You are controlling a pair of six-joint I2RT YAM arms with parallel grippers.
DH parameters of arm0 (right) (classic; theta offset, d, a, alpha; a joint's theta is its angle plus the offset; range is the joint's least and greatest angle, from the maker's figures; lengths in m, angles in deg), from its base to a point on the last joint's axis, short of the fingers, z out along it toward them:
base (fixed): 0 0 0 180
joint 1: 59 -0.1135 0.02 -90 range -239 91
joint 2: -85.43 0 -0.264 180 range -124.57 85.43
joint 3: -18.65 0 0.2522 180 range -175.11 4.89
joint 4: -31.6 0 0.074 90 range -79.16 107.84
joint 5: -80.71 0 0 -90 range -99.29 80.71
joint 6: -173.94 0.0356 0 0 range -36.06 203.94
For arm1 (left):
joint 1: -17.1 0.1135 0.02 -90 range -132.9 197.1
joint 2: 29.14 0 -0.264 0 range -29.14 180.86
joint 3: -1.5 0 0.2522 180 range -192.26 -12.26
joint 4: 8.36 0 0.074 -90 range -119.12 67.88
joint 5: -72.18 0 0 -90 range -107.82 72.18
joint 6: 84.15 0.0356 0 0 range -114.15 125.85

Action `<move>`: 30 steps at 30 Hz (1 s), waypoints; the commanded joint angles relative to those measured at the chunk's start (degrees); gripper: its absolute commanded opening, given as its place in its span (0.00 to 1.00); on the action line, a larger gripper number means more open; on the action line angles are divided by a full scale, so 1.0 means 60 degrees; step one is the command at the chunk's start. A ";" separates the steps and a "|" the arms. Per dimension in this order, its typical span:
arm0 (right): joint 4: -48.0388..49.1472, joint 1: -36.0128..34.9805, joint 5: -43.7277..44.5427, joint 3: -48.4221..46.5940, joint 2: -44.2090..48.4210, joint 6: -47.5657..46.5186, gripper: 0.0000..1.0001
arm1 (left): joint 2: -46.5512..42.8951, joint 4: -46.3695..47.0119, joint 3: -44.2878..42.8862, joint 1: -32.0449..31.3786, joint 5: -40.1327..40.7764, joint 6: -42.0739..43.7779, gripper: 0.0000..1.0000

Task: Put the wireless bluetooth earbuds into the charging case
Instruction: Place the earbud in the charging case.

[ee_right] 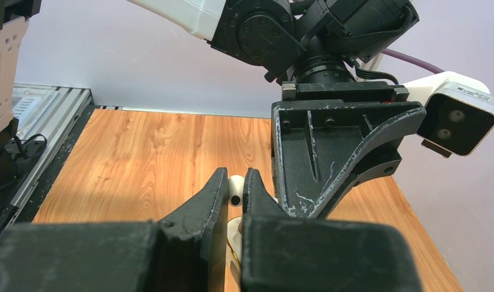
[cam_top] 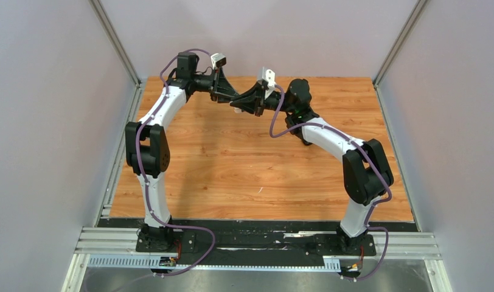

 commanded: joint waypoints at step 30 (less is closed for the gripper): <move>0.0465 0.0217 0.0101 0.0177 0.0400 0.0558 0.03 | -0.0399 0.0025 -0.0792 0.0000 -0.0537 -0.0032 0.00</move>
